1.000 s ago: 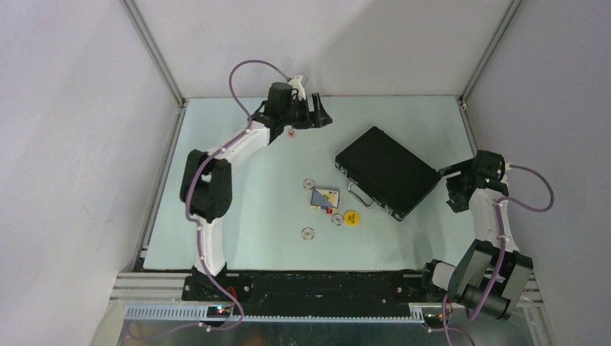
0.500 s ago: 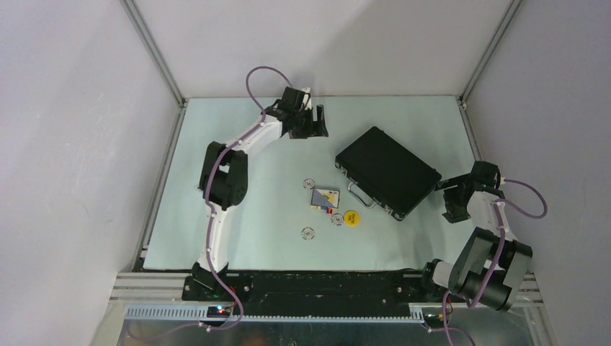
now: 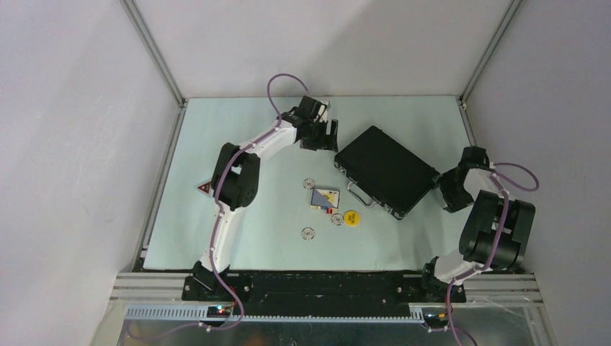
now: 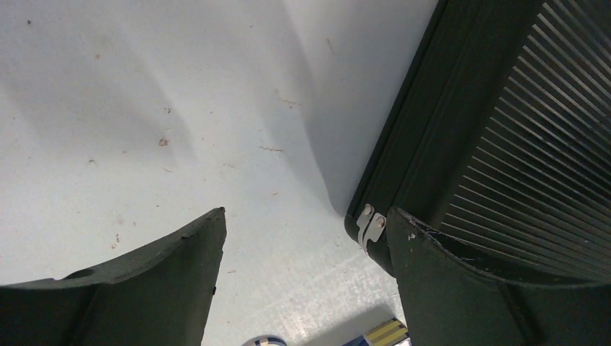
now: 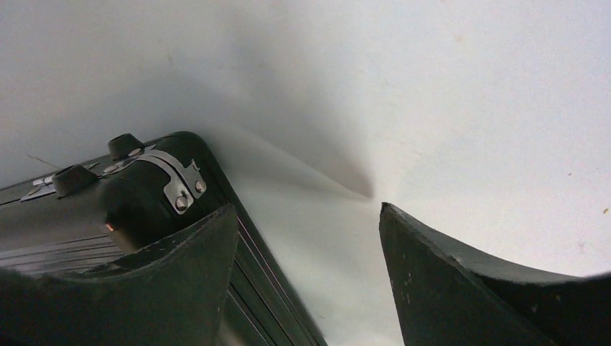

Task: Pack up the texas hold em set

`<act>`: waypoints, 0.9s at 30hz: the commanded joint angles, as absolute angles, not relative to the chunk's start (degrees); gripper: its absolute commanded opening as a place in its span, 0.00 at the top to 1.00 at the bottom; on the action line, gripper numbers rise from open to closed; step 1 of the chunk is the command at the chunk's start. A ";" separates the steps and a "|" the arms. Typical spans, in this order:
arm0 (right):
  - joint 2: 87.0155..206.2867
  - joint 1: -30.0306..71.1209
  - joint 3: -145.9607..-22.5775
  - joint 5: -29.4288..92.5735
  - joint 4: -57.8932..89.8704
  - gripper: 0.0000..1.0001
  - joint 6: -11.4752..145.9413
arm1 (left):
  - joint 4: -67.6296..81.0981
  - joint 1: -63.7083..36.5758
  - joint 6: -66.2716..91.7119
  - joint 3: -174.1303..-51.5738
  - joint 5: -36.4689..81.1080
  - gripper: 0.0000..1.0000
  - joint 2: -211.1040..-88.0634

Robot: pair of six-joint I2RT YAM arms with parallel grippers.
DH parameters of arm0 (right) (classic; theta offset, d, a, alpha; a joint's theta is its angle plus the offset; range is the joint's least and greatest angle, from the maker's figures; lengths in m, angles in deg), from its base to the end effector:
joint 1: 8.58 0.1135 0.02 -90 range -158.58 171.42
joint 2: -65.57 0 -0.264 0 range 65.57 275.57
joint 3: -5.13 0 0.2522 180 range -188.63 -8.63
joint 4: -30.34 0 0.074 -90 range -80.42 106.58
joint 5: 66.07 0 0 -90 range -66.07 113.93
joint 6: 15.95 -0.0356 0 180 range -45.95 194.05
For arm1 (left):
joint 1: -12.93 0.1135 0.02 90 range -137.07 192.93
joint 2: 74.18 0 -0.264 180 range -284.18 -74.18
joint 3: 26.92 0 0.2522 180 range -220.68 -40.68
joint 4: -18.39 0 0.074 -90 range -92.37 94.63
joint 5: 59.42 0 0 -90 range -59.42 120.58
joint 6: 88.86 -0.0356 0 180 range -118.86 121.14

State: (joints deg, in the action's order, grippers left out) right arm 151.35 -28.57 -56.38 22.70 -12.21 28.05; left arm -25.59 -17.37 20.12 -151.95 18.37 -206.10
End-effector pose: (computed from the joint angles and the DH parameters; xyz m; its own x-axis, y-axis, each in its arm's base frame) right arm 0.2569 -0.0943 0.1724 -0.3485 0.8921 -0.2876 0.8644 0.4246 0.2694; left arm 0.4412 -0.2665 0.1953 -0.8312 0.1175 -0.5434 0.3574 0.8616 -0.3604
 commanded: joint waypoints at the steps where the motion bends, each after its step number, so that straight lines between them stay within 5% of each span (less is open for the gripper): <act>1: 155.82 -20.67 -63.36 22.44 -9.90 0.23 28.23 | -26.84 -16.75 17.61 -154.89 18.28 0.13 -206.19; 27: 163.13 -2.63 -69.59 26.73 -10.22 0.22 32.42 | -28.48 -13.91 17.44 -145.52 16.56 0.13 -201.27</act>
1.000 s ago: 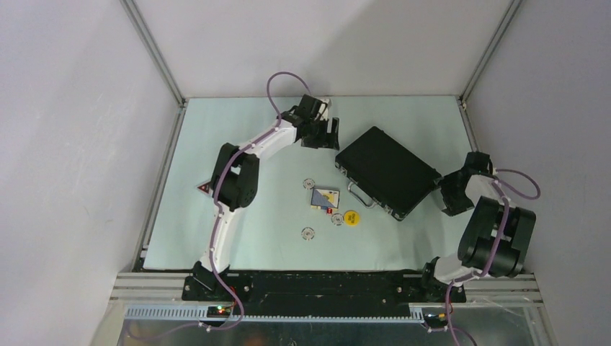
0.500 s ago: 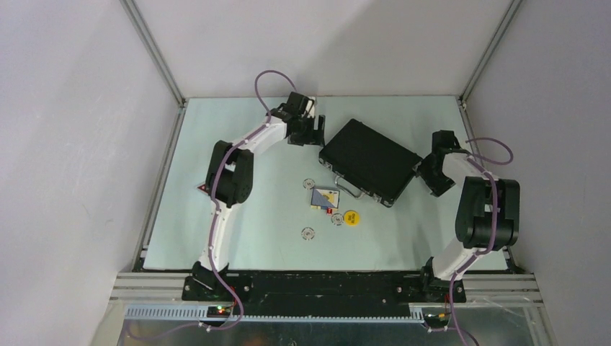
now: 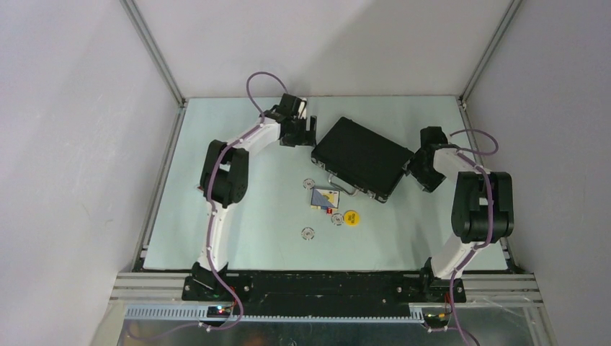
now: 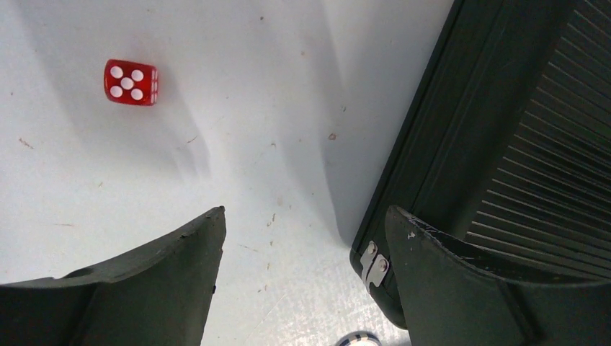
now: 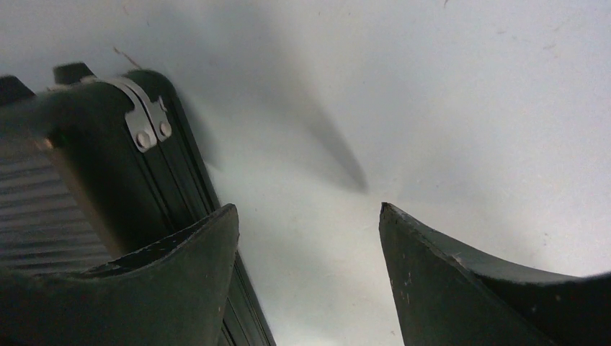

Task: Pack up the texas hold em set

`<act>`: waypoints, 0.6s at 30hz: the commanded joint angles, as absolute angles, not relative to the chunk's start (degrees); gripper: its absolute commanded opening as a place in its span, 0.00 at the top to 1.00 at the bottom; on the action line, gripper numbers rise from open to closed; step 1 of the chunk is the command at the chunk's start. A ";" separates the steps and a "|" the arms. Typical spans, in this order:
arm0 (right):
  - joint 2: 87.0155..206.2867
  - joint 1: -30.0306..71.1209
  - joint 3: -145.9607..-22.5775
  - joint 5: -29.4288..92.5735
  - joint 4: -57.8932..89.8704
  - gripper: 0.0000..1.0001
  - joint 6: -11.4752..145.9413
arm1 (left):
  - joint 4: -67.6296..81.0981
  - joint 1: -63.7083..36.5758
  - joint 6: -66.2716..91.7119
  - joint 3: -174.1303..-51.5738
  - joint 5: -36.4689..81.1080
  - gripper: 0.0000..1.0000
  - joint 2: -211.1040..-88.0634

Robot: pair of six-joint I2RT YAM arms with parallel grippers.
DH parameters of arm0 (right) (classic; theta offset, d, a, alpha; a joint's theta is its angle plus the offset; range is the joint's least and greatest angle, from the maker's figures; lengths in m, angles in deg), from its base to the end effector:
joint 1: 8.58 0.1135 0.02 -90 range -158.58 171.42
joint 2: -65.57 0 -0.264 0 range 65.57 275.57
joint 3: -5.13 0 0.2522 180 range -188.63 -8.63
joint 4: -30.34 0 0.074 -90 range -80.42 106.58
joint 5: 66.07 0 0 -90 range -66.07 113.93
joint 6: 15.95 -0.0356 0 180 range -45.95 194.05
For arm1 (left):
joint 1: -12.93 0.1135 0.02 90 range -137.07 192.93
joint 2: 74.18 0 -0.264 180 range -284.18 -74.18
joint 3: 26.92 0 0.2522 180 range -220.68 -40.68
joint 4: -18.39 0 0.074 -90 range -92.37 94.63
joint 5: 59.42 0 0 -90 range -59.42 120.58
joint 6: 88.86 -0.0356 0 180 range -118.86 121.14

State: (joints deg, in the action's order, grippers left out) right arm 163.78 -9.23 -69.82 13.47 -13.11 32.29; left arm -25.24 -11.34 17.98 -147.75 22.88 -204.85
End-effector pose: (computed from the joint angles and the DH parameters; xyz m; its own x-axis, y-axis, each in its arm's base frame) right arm 0.3324 -0.0102 0.1751 -0.6299 0.6621 -0.4060 0.6736 0.7260 0.1389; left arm 0.4589 -0.2122 0.1828 -0.8402 0.0639 -0.5385 0.2472 0.9290 -0.2755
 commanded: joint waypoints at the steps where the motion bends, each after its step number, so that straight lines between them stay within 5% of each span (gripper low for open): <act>1: 161.83 -2.49 -68.86 26.89 -10.09 0.22 32.45 | -28.67 -13.89 17.48 -145.44 16.63 0.13 -201.18; 18: 151.51 -6.04 -53.00 43.61 4.29 0.22 31.06 | -30.29 -15.32 17.06 -135.23 14.67 0.17 -194.45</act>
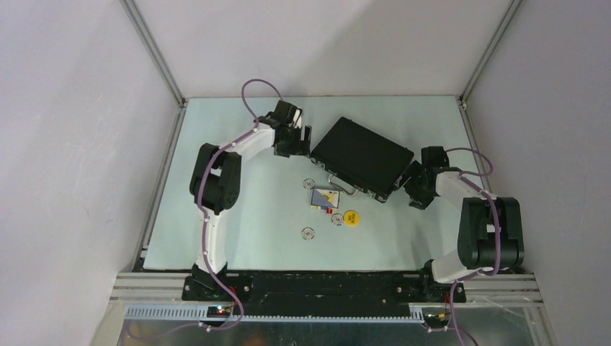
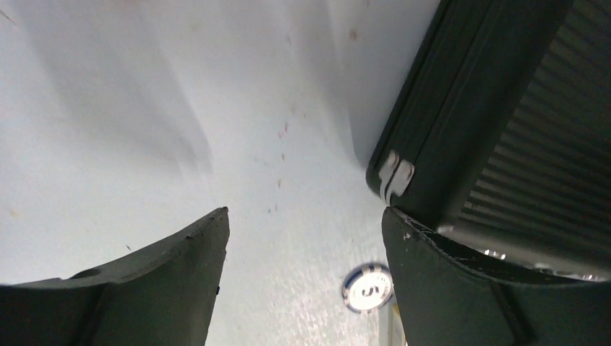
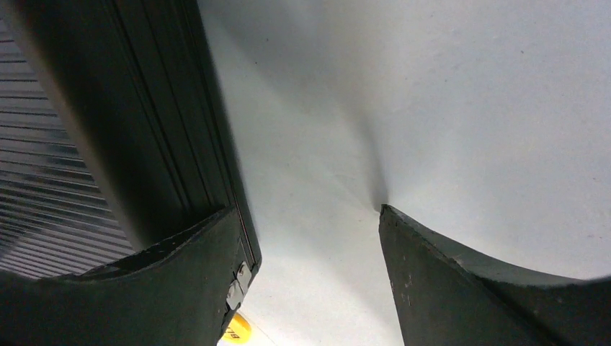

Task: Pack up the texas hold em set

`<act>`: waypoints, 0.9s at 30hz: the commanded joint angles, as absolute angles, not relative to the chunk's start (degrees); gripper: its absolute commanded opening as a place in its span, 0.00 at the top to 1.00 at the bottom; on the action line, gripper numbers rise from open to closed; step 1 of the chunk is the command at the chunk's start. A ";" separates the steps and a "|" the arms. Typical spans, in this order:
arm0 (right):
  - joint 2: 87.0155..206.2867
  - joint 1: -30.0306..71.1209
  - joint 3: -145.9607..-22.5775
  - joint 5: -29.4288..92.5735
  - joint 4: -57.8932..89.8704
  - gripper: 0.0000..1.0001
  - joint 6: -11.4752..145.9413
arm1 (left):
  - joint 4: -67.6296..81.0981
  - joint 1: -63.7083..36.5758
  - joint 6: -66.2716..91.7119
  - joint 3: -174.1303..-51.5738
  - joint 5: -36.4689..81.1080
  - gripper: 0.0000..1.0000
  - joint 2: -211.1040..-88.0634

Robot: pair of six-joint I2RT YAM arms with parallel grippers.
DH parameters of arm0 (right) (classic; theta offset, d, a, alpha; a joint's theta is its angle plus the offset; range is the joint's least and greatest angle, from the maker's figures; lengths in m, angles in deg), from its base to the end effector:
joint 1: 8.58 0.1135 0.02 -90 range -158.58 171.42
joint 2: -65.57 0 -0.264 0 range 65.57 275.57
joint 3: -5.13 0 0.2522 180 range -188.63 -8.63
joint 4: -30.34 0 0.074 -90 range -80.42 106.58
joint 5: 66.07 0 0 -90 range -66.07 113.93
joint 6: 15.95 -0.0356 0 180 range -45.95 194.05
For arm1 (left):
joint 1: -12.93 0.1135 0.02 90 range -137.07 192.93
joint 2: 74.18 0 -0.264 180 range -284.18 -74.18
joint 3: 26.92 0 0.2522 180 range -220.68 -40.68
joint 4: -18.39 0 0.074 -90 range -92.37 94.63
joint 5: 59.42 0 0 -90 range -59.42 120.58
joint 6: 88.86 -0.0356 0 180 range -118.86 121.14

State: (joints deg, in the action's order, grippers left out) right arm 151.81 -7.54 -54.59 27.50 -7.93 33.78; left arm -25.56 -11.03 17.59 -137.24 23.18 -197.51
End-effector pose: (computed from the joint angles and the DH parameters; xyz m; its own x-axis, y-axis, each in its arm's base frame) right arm 0.2749 0.0072 0.1652 -0.7191 0.6322 -0.2886 0.5507 0.7716 0.3183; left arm 0.4280 -0.1952 0.1857 -0.8669 0.0779 -0.4923 0.2308 0.9382 -0.2579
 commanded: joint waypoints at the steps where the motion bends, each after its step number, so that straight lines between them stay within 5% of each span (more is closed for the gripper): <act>1: 151.30 -5.95 -52.77 44.08 4.46 0.22 31.29 | -30.33 -15.51 17.06 -135.18 14.30 0.17 -194.42; 27: 139.05 -10.70 -51.37 46.83 4.86 0.22 28.99 | -30.30 -15.99 16.93 -136.19 13.33 0.16 -186.85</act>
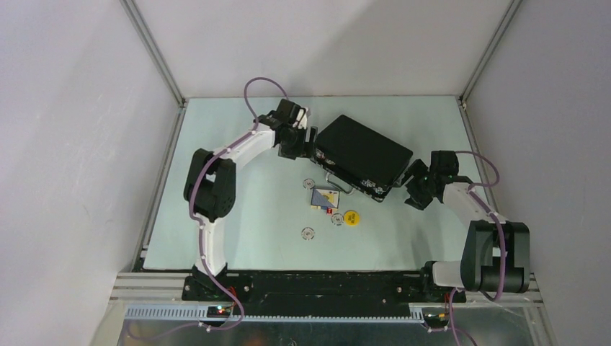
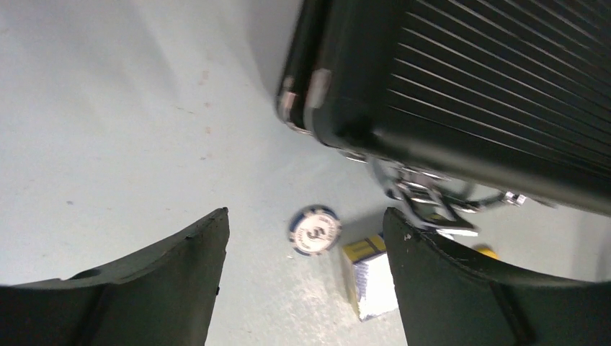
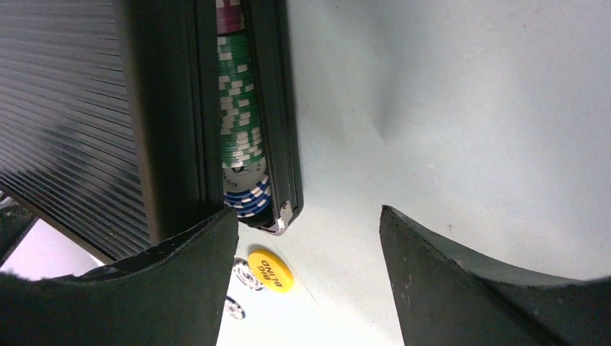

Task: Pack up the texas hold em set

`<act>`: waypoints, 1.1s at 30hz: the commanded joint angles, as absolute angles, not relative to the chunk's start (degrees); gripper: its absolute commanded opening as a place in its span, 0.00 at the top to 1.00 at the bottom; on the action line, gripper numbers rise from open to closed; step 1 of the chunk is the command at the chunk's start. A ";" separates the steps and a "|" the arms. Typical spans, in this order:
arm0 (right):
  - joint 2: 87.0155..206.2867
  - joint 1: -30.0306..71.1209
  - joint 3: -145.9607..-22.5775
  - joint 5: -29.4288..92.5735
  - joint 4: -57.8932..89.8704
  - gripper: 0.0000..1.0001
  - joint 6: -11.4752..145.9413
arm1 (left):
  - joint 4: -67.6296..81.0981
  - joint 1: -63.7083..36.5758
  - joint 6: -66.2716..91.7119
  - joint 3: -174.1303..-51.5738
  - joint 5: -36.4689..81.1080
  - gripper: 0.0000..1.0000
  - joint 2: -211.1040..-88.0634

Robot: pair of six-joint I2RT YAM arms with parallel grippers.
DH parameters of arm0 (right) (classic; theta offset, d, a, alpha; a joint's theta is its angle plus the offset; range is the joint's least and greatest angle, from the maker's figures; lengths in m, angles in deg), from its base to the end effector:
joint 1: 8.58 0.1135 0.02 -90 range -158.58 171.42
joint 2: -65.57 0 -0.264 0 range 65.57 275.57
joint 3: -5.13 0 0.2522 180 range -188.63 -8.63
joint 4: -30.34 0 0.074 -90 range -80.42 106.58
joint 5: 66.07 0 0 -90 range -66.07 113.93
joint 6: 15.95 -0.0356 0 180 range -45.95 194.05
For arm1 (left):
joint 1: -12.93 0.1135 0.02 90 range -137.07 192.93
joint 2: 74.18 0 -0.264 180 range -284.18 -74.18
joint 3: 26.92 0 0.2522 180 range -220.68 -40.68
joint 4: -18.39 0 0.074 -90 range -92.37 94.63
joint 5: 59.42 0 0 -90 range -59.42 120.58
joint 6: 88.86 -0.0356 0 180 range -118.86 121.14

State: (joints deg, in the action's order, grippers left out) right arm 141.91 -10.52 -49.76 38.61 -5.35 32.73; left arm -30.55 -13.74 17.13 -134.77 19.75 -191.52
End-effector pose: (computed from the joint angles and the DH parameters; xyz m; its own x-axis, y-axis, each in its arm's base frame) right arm 0.2514 0.0005 0.1867 -0.6996 0.6628 -0.2669 0.4757 0.7108 0.5181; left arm 0.3965 -0.2066 0.2136 -0.8776 0.1380 -0.4592 0.2986 0.9066 -0.2981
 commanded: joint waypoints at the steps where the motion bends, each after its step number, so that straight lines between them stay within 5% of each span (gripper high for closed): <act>1: 138.87 -11.05 -51.29 46.98 5.01 0.22 28.51 | -30.32 -16.03 16.99 -136.34 13.06 0.16 -186.50; 33: 139.66 -18.33 -51.34 59.40 26.81 0.21 11.65 | -30.29 -15.77 17.22 -137.10 11.44 0.15 -182.44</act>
State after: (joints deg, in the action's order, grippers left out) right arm 140.33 -18.08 -49.08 55.94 18.28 15.33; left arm -30.64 -16.04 17.22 -135.64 13.19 -186.97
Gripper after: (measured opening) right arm 0.786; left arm 0.846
